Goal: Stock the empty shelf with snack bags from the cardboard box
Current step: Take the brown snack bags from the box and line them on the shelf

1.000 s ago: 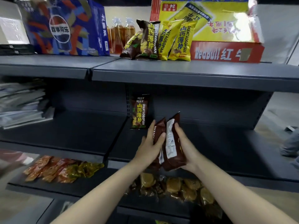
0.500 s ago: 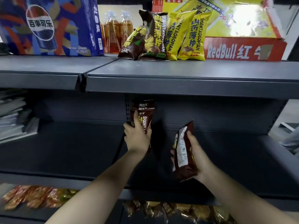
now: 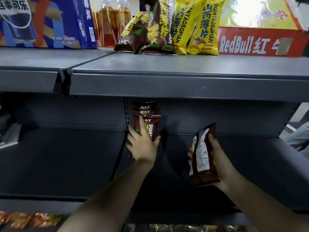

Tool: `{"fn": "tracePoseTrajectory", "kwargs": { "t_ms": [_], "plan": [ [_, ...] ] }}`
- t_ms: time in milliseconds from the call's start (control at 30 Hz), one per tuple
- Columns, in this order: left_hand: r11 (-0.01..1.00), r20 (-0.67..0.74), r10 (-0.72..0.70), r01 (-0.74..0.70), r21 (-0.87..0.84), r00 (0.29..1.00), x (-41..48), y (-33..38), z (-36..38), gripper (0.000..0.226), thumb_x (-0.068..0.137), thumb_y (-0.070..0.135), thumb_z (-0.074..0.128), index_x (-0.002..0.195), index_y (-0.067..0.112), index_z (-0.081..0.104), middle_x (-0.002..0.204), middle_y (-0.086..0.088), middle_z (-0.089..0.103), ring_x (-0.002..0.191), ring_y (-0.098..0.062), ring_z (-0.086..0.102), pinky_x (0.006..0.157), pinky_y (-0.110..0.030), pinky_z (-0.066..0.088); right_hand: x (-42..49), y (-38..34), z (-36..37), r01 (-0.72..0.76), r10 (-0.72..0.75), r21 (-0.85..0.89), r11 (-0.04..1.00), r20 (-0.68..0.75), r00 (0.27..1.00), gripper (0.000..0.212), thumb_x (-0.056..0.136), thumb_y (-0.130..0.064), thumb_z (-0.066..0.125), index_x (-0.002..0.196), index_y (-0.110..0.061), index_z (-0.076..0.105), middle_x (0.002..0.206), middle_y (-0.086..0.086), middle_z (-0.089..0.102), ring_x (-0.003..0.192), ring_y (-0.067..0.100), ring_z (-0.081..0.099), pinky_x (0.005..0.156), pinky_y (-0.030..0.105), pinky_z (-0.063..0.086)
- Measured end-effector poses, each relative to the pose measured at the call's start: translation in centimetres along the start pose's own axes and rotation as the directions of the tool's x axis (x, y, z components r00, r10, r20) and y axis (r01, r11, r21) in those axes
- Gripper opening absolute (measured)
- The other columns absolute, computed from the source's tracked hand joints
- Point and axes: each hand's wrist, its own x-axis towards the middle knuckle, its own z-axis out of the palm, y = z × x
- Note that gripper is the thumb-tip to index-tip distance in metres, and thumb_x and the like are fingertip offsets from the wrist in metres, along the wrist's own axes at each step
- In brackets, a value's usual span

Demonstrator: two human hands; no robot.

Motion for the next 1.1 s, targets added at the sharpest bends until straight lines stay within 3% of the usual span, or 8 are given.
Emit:
{"fn": "tracePoseTrajectory", "kwargs": {
  "t_ms": [300,467,600,700,833,933,1033,1100],
  "plan": [
    [0.984,0.116,-0.077,0.094,-0.151,0.99,0.3,0.7,-1.3,0.113,0.075,0.069,0.057,0.15,0.023,-0.014,0.153,-0.017,0.012,0.135,-0.034,0.028,0.094,-0.053,0.044,0.4,1.1,2.9,0.03,-0.038,-0.201,0.979,-0.035,0.999,0.05,0.086,-0.057,0.054,0.104,-0.012,0.067,0.095,0.013,0.073,0.085,0.026,0.07,0.073,0.036,0.055],
    [0.821,0.282,0.028,0.139,-0.554,0.959,1.2,-2.2,-3.4,0.082,0.094,0.054,0.035,0.15,0.02,-0.013,0.157,-0.016,0.002,0.145,-0.032,0.005,0.114,-0.048,0.017,0.9,2.7,5.5,0.177,-0.204,-0.309,0.934,-0.056,0.977,0.043,0.086,-0.043,0.064,0.119,-0.019,0.052,0.105,0.005,0.07,0.09,0.022,0.07,0.083,0.041,0.056],
    [0.773,0.295,0.107,0.108,-0.626,0.95,1.0,-5.7,-5.5,0.069,0.098,0.05,0.027,0.152,0.019,-0.004,0.159,-0.007,0.007,0.147,-0.022,0.007,0.117,-0.034,0.01,1.4,4.0,8.9,0.26,-0.299,-0.495,0.829,0.001,0.954,0.057,0.083,-0.044,0.067,0.126,-0.02,0.039,0.114,0.002,0.064,0.098,0.017,0.065,0.09,0.035,0.051],
    [0.756,0.248,0.148,0.052,-0.652,0.957,0.5,-6.8,-6.9,0.063,0.099,0.047,0.025,0.152,0.018,0.008,0.159,-0.001,0.015,0.146,-0.017,0.014,0.113,-0.025,0.013,2.7,5.2,11.4,0.353,-0.441,-0.661,0.663,0.037,0.897,0.073,0.08,-0.04,0.071,0.137,-0.018,0.03,0.13,0.004,0.051,0.115,0.021,0.054,0.095,0.033,0.043],
    [0.727,0.259,0.261,-0.012,-0.687,0.93,-0.5,-7.7,-8.2,0.064,0.097,0.049,0.03,0.152,0.022,0.01,0.157,0.006,0.016,0.144,-0.008,0.013,0.111,-0.02,0.011,4.3,6.5,13.7,0.299,-0.531,-0.798,0.523,-0.03,0.847,0.082,0.078,-0.047,0.069,0.14,-0.018,0.025,0.137,0.008,0.042,0.126,0.03,0.044,0.095,0.043,0.042],
    [0.799,0.348,0.336,-0.069,-0.597,0.875,-1.0,-8.9,-7.7,0.084,0.086,0.062,0.04,0.152,0.023,0.006,0.155,0.002,0.024,0.142,-0.01,0.022,0.116,-0.028,0.019,5.2,6.5,14.8,0.267,-0.584,-0.825,0.499,-0.092,0.807,0.082,0.078,-0.047,0.07,0.139,-0.014,0.026,0.136,0.011,0.039,0.128,0.03,0.037,0.094,0.042,0.04],
    [0.879,0.469,0.359,-0.123,-0.461,0.807,-1.1,-9.7,-7.0,0.108,0.075,0.055,0.068,0.151,0.027,-0.004,0.14,0.003,0.037,0.132,-0.015,0.037,0.112,-0.035,0.031,6.0,6.8,15.5,0.218,-0.569,-0.819,0.531,-0.154,0.808,0.082,0.076,-0.049,0.071,0.135,-0.014,0.026,0.133,0.009,0.035,0.127,0.028,0.033,0.095,0.044,0.04],
    [0.908,0.482,0.375,-0.208,-0.363,0.792,-1.4,-9.5,-6.6,0.121,0.064,0.056,0.076,0.15,0.032,-0.006,0.144,0.001,0.035,0.134,-0.019,0.035,0.111,-0.044,0.032,6.1,7.3,15.7,0.174,-0.578,-0.869,0.462,-0.146,0.803,0.087,0.073,-0.056,0.07,0.136,-0.016,0.024,0.132,0.007,0.033,0.127,0.026,0.033,0.096,0.047,0.041]
  ]
}}
